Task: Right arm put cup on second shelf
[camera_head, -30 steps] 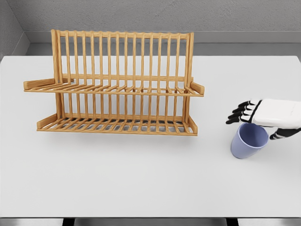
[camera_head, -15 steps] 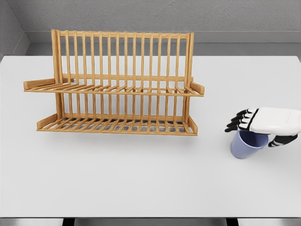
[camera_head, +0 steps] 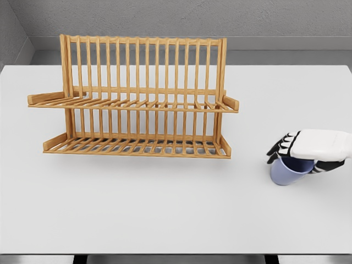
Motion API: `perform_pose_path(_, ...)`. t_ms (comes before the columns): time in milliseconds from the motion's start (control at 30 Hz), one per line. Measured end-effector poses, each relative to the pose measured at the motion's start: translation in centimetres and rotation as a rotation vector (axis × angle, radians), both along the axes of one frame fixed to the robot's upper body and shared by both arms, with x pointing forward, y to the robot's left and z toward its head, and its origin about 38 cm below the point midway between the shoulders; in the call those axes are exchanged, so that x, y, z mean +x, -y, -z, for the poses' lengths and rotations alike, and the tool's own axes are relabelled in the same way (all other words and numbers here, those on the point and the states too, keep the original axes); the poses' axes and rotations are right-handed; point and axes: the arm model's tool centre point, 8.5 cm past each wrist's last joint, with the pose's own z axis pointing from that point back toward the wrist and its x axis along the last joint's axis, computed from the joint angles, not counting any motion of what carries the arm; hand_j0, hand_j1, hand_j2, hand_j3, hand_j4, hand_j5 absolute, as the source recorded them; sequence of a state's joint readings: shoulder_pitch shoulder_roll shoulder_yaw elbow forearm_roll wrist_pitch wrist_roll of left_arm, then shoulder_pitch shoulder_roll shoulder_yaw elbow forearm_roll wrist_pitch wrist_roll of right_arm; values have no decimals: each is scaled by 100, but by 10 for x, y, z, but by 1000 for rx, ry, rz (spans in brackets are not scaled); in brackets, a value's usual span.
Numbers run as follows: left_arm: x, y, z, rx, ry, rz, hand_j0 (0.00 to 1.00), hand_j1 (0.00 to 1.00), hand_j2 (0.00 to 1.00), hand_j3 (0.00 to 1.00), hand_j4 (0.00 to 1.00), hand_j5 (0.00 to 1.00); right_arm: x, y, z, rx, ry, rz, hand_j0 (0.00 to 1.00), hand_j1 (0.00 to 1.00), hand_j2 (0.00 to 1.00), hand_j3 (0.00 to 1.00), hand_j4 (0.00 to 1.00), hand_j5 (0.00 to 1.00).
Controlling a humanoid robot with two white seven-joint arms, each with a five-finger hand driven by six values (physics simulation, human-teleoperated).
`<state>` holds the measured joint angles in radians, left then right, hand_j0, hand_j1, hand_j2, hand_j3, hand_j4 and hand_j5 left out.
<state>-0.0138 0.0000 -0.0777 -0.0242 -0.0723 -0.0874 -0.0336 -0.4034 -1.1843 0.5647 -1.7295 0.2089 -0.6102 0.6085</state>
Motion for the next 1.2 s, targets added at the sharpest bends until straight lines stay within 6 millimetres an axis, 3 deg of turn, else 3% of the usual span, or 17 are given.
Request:
perform_pose_path(367, 1, 0, 0, 0, 2, 0, 100, 100, 100, 100, 100, 100, 4, 1, -9, -6, 29, 0, 66, 66, 66, 66, 66, 66)
perform_pose_path(700, 0, 0, 0, 0, 0, 0, 100, 100, 100, 100, 100, 100, 16, 4, -45, 7, 137, 12, 67, 67, 67, 67, 67, 67)
perform_pose_path(1033, 0, 0, 0, 0, 0, 0, 100, 100, 100, 100, 100, 100, 21, 6, -61, 18, 182, 21, 64, 64, 64, 64, 64, 64)
perform_pose_path(1200, 1, 0, 0, 0, 1, 0, 100, 100, 100, 100, 100, 100, 26, 7, -85, 26, 248, 25, 64, 64, 64, 64, 64, 64)
